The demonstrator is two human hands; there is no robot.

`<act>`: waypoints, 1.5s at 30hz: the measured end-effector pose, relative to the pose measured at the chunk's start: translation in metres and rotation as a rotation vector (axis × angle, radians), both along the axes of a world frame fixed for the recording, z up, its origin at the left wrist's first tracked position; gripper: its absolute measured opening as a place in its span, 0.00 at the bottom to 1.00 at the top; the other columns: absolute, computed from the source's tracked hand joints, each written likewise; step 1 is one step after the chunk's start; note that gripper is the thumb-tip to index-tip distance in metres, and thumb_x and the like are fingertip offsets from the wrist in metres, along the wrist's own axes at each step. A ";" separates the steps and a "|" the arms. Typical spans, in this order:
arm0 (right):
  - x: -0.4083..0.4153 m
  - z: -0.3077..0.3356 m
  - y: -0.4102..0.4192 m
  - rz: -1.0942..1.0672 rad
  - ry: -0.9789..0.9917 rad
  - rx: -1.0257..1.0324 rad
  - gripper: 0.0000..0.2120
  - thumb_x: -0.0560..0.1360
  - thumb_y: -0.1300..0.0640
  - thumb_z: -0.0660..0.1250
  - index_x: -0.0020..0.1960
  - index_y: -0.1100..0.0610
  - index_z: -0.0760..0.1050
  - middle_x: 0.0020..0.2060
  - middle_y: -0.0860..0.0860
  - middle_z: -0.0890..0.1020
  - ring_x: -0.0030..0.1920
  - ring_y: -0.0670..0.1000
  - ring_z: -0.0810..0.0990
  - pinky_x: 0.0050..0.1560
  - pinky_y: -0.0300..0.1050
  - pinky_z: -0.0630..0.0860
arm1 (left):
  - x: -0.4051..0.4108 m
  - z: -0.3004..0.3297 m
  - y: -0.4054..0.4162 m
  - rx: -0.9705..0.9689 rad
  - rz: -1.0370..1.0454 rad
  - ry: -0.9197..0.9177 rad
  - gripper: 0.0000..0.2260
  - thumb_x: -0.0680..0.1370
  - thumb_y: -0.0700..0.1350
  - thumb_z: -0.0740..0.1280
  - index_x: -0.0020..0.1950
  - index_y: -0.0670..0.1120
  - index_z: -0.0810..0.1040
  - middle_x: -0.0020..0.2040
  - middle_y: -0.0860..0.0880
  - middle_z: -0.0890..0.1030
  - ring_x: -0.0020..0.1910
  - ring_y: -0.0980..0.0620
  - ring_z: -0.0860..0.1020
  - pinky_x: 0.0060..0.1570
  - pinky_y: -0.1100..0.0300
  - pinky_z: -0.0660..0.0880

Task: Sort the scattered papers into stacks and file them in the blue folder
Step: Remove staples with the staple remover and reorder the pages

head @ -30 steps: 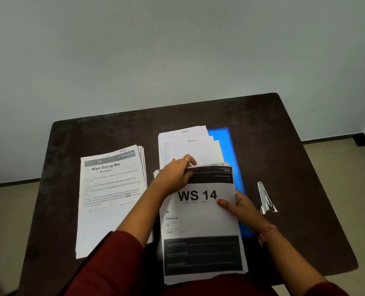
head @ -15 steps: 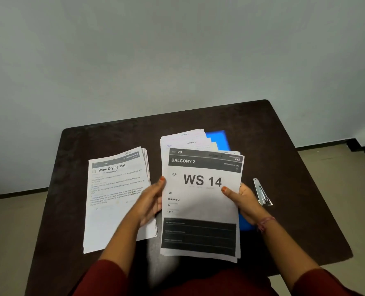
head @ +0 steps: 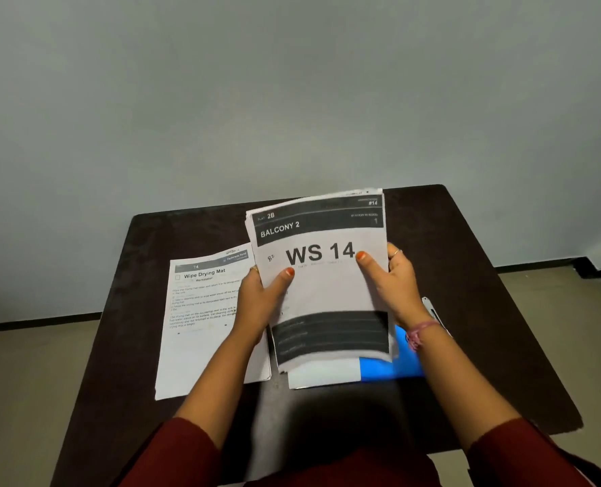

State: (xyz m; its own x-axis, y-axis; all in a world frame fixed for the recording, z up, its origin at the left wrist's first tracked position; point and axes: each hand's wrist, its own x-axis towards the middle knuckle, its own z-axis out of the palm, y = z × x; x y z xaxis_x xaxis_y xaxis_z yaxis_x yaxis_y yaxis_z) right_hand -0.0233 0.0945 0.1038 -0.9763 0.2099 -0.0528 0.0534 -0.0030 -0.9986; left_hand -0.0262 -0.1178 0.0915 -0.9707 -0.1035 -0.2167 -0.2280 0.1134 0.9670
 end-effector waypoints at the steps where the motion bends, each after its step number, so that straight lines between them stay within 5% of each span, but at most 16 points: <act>1: -0.001 0.008 -0.003 -0.016 0.039 0.003 0.09 0.77 0.63 0.67 0.53 0.50 0.76 0.48 0.45 0.82 0.47 0.40 0.82 0.52 0.37 0.78 | -0.001 0.008 -0.001 0.004 0.008 0.046 0.15 0.77 0.46 0.69 0.62 0.45 0.75 0.56 0.50 0.81 0.53 0.53 0.80 0.53 0.57 0.77; 5: -0.006 0.028 -0.010 -0.061 0.168 -0.012 0.09 0.77 0.62 0.66 0.54 0.51 0.75 0.49 0.46 0.82 0.49 0.42 0.82 0.50 0.36 0.77 | -0.005 0.035 -0.002 0.022 0.035 0.178 0.09 0.76 0.44 0.70 0.55 0.49 0.75 0.48 0.57 0.80 0.46 0.63 0.78 0.42 0.72 0.77; 9: -0.004 0.031 -0.016 -0.094 0.202 -0.027 0.11 0.77 0.62 0.66 0.56 0.49 0.73 0.50 0.47 0.81 0.51 0.41 0.81 0.50 0.35 0.77 | -0.007 0.037 -0.003 0.027 0.060 0.226 0.13 0.75 0.45 0.70 0.58 0.46 0.75 0.51 0.54 0.80 0.50 0.59 0.78 0.44 0.69 0.77; 16: 0.002 0.003 -0.021 -0.146 0.118 0.014 0.13 0.78 0.62 0.64 0.58 0.48 0.69 0.56 0.60 0.78 0.58 0.58 0.78 0.62 0.59 0.74 | 0.002 0.005 -0.008 0.044 0.099 0.156 0.16 0.74 0.44 0.72 0.60 0.47 0.73 0.55 0.50 0.79 0.55 0.52 0.77 0.48 0.66 0.75; 21: 0.000 -0.003 -0.023 -0.118 0.061 0.010 0.14 0.80 0.59 0.61 0.65 0.55 0.67 0.59 0.57 0.77 0.60 0.54 0.77 0.64 0.56 0.73 | 0.003 -0.002 -0.009 0.077 0.113 0.129 0.14 0.74 0.44 0.71 0.57 0.51 0.73 0.51 0.55 0.79 0.51 0.56 0.77 0.51 0.62 0.75; 24: 0.000 -0.010 -0.028 -0.096 0.013 0.026 0.27 0.78 0.47 0.62 0.72 0.58 0.62 0.65 0.57 0.74 0.66 0.55 0.73 0.67 0.58 0.70 | 0.002 -0.006 -0.007 0.088 0.120 0.096 0.15 0.75 0.45 0.71 0.59 0.48 0.72 0.52 0.52 0.78 0.53 0.53 0.76 0.52 0.62 0.74; 31: -0.003 -0.019 -0.039 -0.113 -0.022 -0.047 0.32 0.72 0.46 0.59 0.74 0.57 0.61 0.69 0.56 0.71 0.69 0.55 0.69 0.72 0.54 0.65 | 0.005 -0.017 -0.007 0.115 0.121 0.073 0.18 0.75 0.45 0.70 0.63 0.48 0.70 0.56 0.50 0.77 0.56 0.52 0.74 0.58 0.58 0.73; 34: -0.006 -0.021 -0.037 -0.120 -0.025 -0.068 0.17 0.80 0.57 0.57 0.69 0.56 0.65 0.63 0.53 0.75 0.61 0.49 0.75 0.60 0.37 0.74 | 0.006 -0.019 -0.006 0.145 0.126 0.063 0.18 0.75 0.44 0.71 0.62 0.49 0.71 0.53 0.53 0.78 0.53 0.56 0.76 0.56 0.60 0.72; 36: -0.010 -0.026 -0.033 -0.120 -0.031 -0.071 0.16 0.82 0.62 0.55 0.69 0.56 0.65 0.60 0.54 0.76 0.57 0.49 0.76 0.52 0.33 0.76 | 0.005 -0.019 -0.006 0.143 0.119 0.047 0.17 0.74 0.42 0.72 0.59 0.50 0.71 0.50 0.56 0.78 0.49 0.61 0.75 0.55 0.60 0.73; 42: -0.017 -0.034 -0.031 -0.081 -0.038 -0.099 0.21 0.82 0.59 0.57 0.74 0.58 0.60 0.67 0.55 0.72 0.64 0.51 0.72 0.59 0.32 0.72 | -0.003 -0.023 -0.007 0.168 0.129 -0.010 0.19 0.70 0.40 0.75 0.57 0.49 0.72 0.49 0.53 0.78 0.50 0.55 0.76 0.54 0.55 0.75; 45: -0.018 -0.030 -0.030 -0.077 -0.051 -0.122 0.29 0.79 0.50 0.60 0.76 0.56 0.57 0.72 0.54 0.67 0.71 0.53 0.66 0.73 0.48 0.63 | -0.009 -0.020 -0.005 0.183 0.114 -0.002 0.17 0.71 0.40 0.74 0.57 0.47 0.73 0.49 0.51 0.78 0.51 0.51 0.76 0.53 0.55 0.76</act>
State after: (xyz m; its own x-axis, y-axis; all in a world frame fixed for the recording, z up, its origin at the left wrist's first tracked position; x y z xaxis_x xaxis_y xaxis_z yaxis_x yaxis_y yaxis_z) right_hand -0.0418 0.0640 0.0743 -0.9531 0.2728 -0.1313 0.0986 -0.1302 -0.9866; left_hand -0.0351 -0.1227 0.0711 -0.9545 -0.1713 -0.2443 -0.2317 -0.0904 0.9686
